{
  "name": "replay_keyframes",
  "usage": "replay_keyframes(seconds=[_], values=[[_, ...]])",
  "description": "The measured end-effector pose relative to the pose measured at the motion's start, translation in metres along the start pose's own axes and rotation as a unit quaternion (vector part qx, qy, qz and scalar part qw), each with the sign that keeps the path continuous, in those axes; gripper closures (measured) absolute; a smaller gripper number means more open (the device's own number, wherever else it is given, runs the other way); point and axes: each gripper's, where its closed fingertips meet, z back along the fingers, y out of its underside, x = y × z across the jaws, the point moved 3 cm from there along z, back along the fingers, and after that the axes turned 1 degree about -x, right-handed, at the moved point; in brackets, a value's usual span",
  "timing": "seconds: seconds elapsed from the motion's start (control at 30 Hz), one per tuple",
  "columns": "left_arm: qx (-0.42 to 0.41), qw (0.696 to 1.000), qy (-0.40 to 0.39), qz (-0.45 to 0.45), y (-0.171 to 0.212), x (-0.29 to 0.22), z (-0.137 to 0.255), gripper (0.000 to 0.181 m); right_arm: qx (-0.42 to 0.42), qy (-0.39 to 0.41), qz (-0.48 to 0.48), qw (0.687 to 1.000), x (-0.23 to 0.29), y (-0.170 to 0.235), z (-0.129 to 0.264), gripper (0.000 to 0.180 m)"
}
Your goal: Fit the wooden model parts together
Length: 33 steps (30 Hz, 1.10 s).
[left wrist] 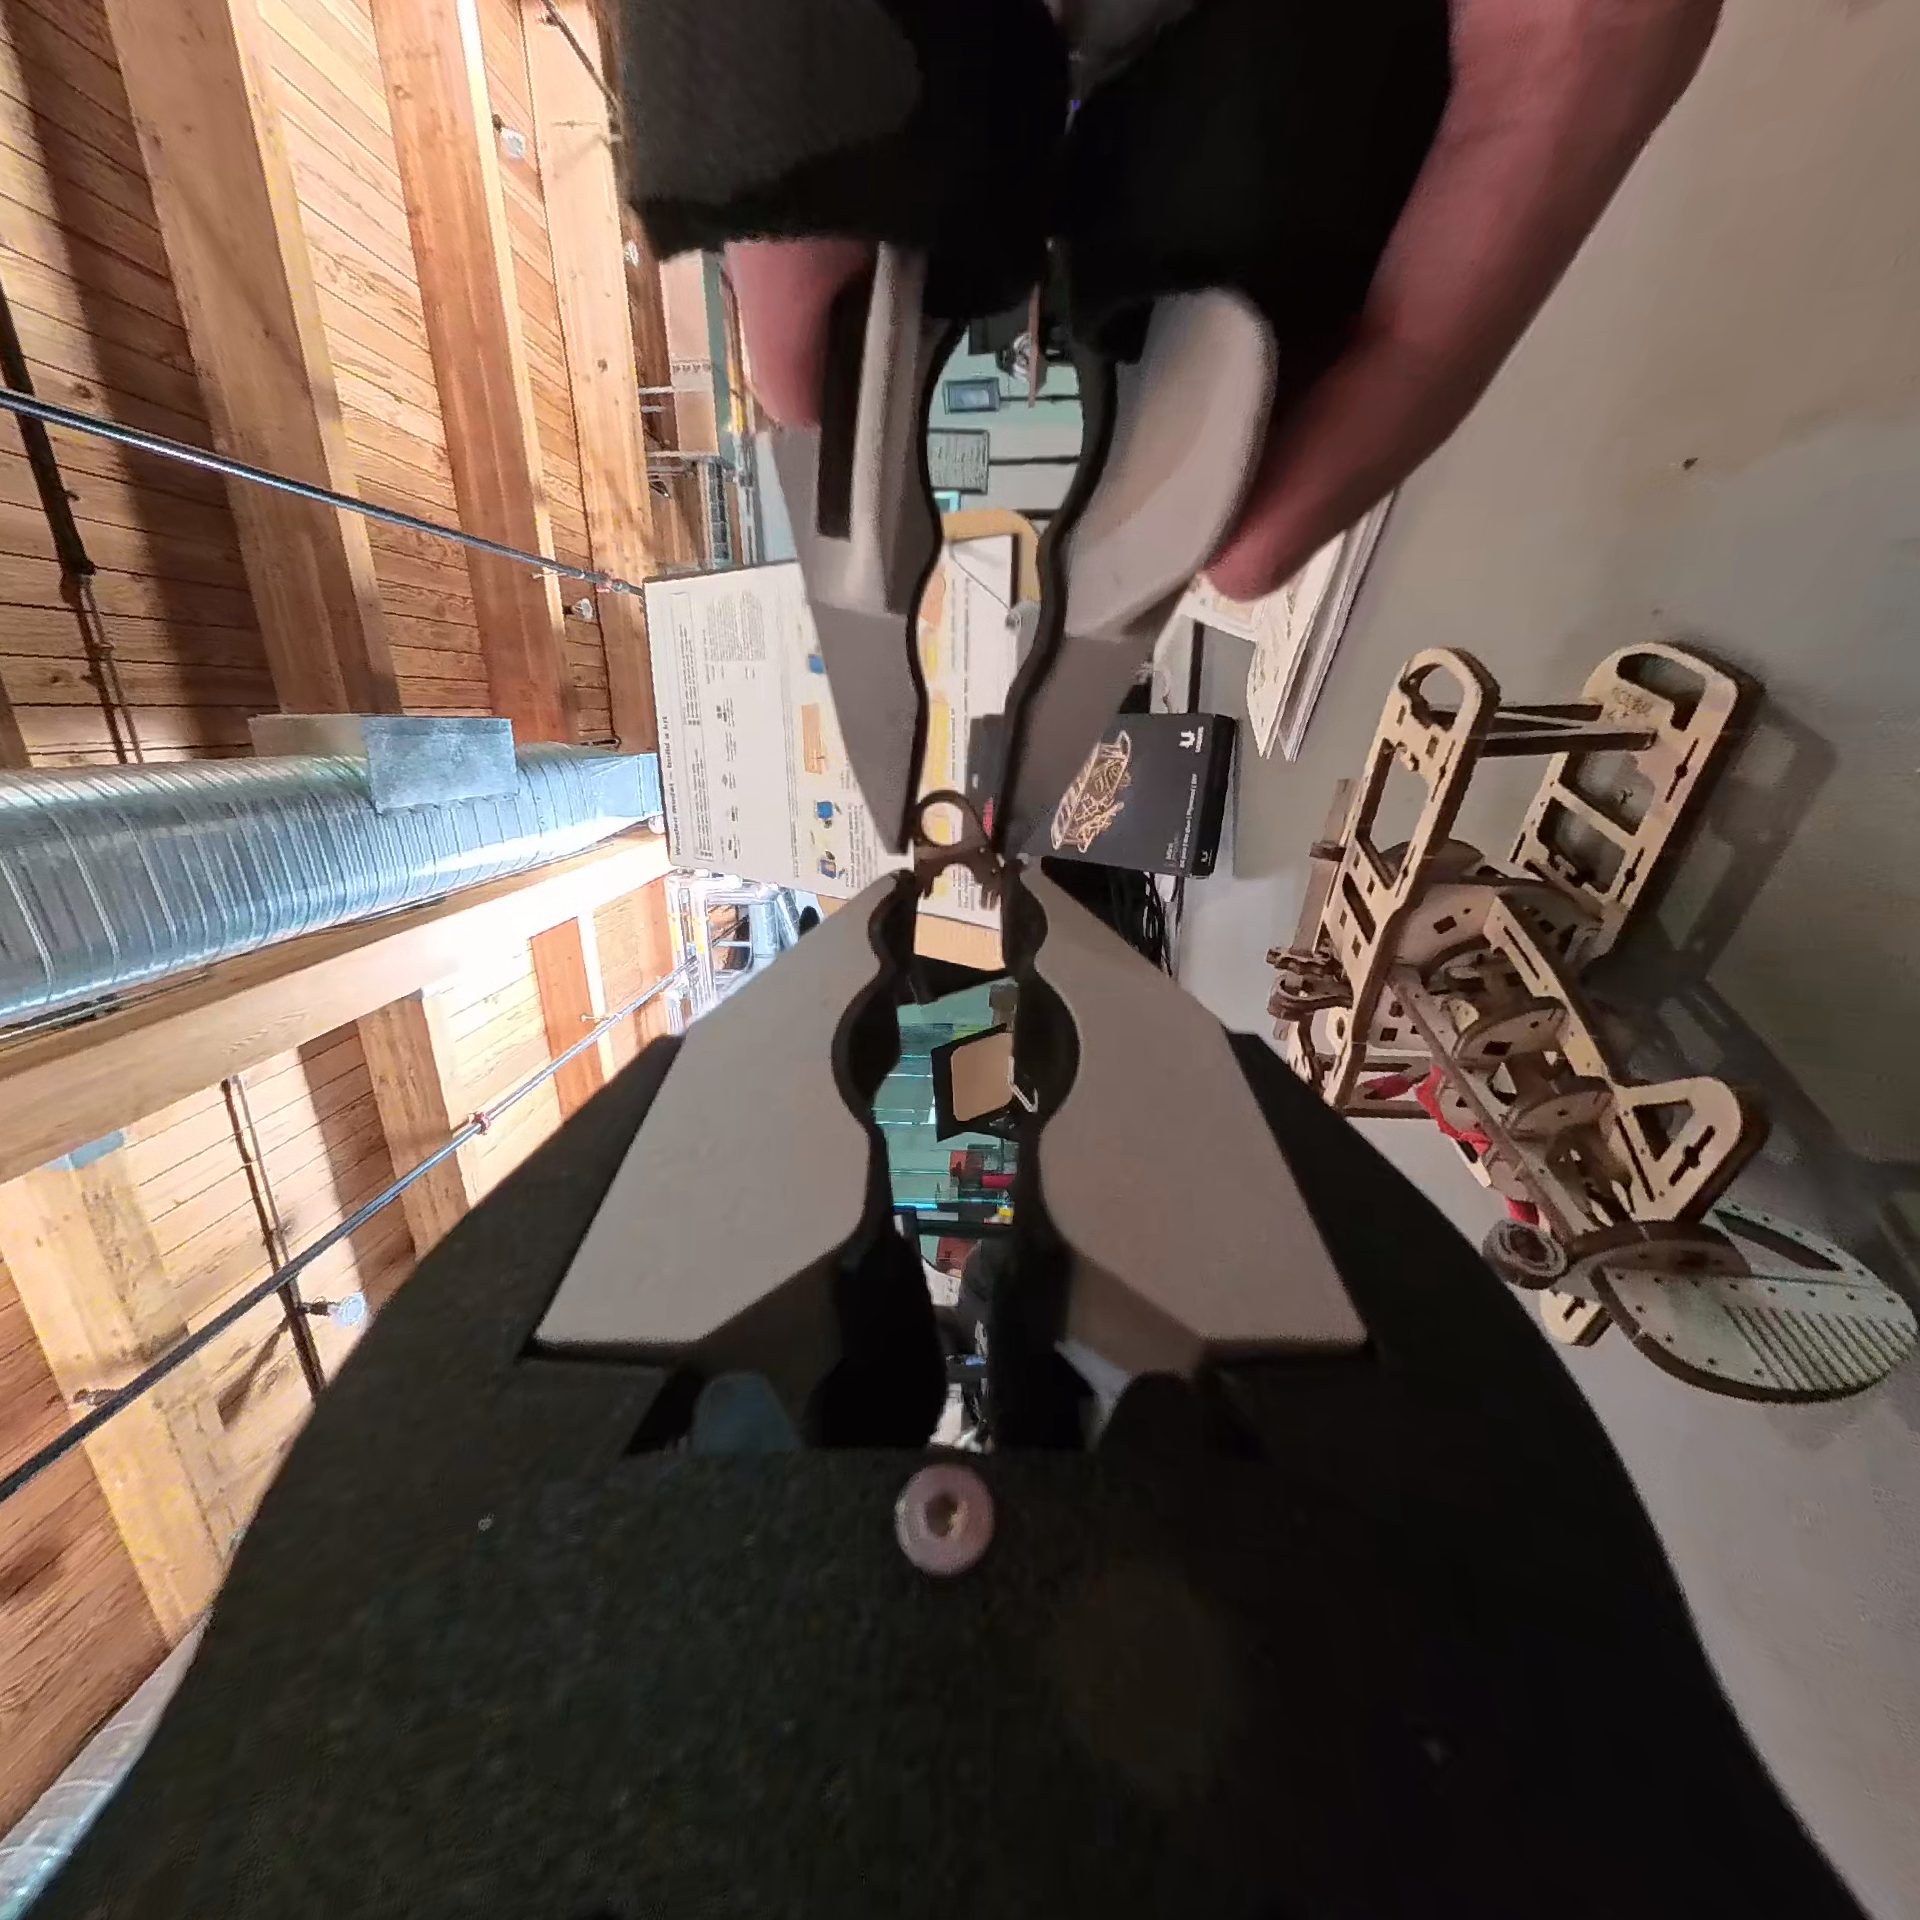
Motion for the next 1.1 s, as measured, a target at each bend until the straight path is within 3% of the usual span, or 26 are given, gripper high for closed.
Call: replay_keyframes(seconds=[0.37,0.57,0.63,0.67,0.77,0.87,0.93,1.0,1.1], values=[[0.002,1.0,-0.008,-0.01,0.0,0.0,0.001,0.168,-0.013,-0.011,-0.014,1.0,0.0,-0.002,-0.001,0.167],[-0.002,1.0,0.015,0.003,-0.001,-0.006,0.001,0.168,-0.002,0.025,0.018,1.0,-0.005,-0.002,0.003,0.169],[-0.001,0.998,0.054,0.04,0.0,-0.014,-0.001,0.165,0.014,0.067,0.063,0.996,-0.01,-0.002,0.005,0.169],[0.0,0.995,0.075,0.064,0.003,-0.018,-0.001,0.147,0.021,0.102,0.102,0.989,-0.014,-0.006,0.009,0.171],[-0.007,0.978,0.132,0.16,0.016,-0.02,0.001,0.148,0.064,0.215,0.28,0.933,-0.019,-0.024,0.021,0.169],[-0.011,0.927,0.245,0.284,0.033,-0.029,-0.006,0.152,0.169,0.301,0.439,0.83,-0.024,-0.035,0.025,0.169],[-0.038,0.856,0.359,0.371,0.035,-0.041,-0.01,0.152,0.25,0.327,0.5,0.763,-0.028,-0.038,0.023,0.169],[-0.084,0.789,0.423,0.437,0.029,-0.038,-0.012,0.151,0.32,0.276,0.531,0.734,-0.018,-0.025,0.012,0.169],[-0.166,0.7,0.49,0.493,0.015,-0.022,-0.002,0.15,0.334,0.207,0.568,0.723,0.001,-0.013,0.001,0.169]])
